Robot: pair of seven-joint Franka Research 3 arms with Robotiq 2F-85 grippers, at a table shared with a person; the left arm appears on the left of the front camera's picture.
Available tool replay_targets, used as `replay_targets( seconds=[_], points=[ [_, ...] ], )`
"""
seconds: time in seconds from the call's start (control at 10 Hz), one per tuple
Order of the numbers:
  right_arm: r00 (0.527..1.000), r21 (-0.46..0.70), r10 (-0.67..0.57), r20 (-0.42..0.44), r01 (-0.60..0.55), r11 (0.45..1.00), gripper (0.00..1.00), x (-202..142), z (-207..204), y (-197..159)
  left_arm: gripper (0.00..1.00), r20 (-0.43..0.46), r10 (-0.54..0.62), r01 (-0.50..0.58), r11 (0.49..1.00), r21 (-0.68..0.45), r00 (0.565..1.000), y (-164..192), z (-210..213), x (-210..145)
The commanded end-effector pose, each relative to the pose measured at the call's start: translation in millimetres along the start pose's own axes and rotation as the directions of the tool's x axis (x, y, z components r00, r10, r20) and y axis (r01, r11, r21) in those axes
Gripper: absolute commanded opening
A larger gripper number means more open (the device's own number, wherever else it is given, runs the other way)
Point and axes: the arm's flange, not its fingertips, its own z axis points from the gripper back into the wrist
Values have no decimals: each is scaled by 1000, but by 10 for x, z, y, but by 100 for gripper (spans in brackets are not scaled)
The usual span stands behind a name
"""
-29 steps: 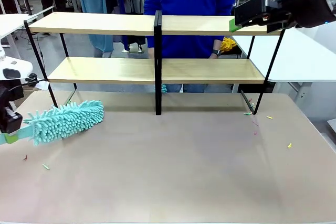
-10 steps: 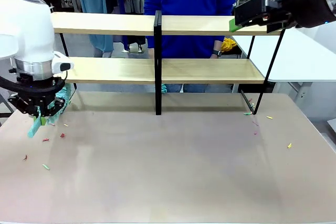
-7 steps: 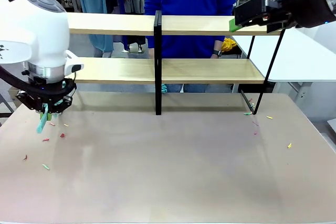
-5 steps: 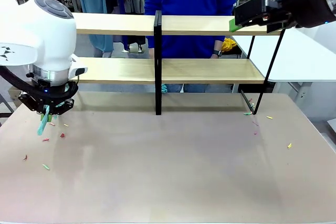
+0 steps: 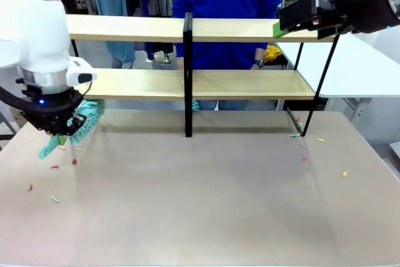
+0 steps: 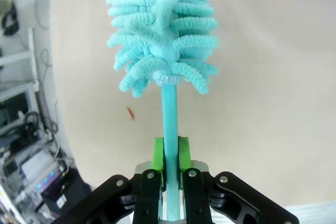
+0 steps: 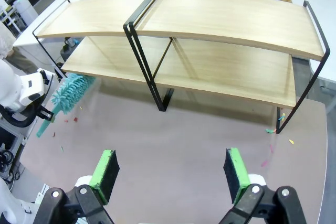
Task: Clean the shelves.
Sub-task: Clean another randomly selected level of the Shelf with the Duster.
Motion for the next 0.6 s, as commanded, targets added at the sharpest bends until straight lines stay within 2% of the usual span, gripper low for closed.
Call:
replay_targets(
  seconds=[0.0, 0.1, 0.2, 0.3, 0.4, 0.5],
  points=[
    [1000, -1, -2, 3, 2, 1000, 100, 5, -3, 1, 12, 11, -76, 76, 992, -100, 997, 268, 117, -148],
    [1000, -1, -2, 3, 2, 1000, 100, 5, -3, 1, 12, 11, -67, 68, 991, -118, 998, 351, 124, -159],
    [1000, -1, -2, 3, 2, 1000, 100, 5, -3, 1, 12, 6, -152, 151, 973, -174, 988, 419, 142, -207],
    [1000, -1, -2, 3, 2, 1000, 100, 5, -3, 1, 12, 1, -286, 278, 934, -225, 958, 524, 180, -280],
    [1000, -1, -2, 3, 2, 1000, 100, 5, -3, 1, 12, 10, -472, 459, 851, -255, 881, 705, 238, -391],
    [1000, -1, -2, 3, 2, 1000, 100, 5, -3, 1, 12, 127, -570, 575, 742, -344, 812, 937, 323, -493]
  ],
)
